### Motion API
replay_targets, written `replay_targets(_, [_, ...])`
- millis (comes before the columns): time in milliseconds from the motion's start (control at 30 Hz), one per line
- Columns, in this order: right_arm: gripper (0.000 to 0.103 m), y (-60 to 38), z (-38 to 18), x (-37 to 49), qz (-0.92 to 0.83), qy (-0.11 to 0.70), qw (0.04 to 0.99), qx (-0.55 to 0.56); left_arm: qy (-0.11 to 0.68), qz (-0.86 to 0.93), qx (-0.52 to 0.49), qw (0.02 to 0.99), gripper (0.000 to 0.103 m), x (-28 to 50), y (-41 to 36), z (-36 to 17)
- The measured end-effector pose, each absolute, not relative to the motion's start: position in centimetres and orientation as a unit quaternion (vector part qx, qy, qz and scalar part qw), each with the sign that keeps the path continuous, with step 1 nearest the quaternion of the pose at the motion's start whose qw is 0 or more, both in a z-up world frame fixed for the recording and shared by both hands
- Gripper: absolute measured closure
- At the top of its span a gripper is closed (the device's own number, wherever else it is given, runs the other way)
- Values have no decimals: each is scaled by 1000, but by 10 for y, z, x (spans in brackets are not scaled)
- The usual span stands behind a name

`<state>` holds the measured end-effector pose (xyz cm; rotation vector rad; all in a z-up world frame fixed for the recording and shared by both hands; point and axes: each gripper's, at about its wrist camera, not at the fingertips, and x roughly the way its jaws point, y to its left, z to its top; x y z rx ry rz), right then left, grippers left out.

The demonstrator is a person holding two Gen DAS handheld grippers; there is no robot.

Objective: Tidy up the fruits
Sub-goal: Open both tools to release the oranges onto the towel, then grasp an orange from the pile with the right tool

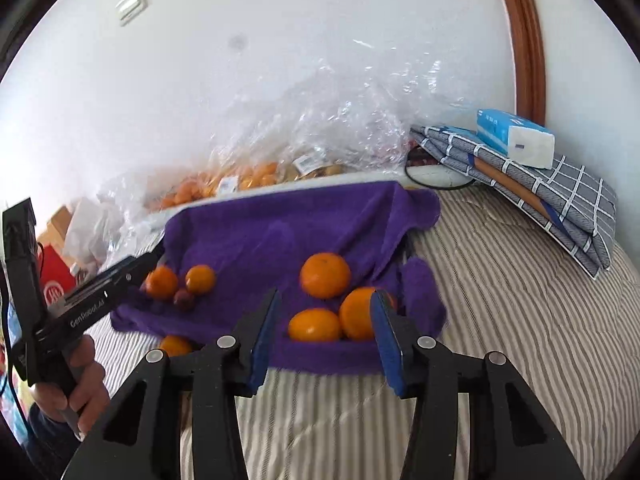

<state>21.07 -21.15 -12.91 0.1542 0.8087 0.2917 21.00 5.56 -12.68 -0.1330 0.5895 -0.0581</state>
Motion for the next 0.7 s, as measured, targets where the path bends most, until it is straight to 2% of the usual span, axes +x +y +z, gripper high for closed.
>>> replay_targets(133, [62, -183, -133, 186, 150, 413, 898, 44, 286, -8, -68, 956, 56, 187, 77, -126])
replay_targets(333, [71, -152, -145, 168, 180, 442, 877, 54, 290, 38, -75, 953, 53, 163, 111, -130])
replay_targets(633, [69, -106, -151, 142, 226, 460, 857, 52, 310, 46, -112, 943, 51, 167, 132, -136])
replay_targets(700, [66, -101, -155, 139, 232, 463, 853, 58, 312, 43, -108, 943, 51, 167, 129, -137])
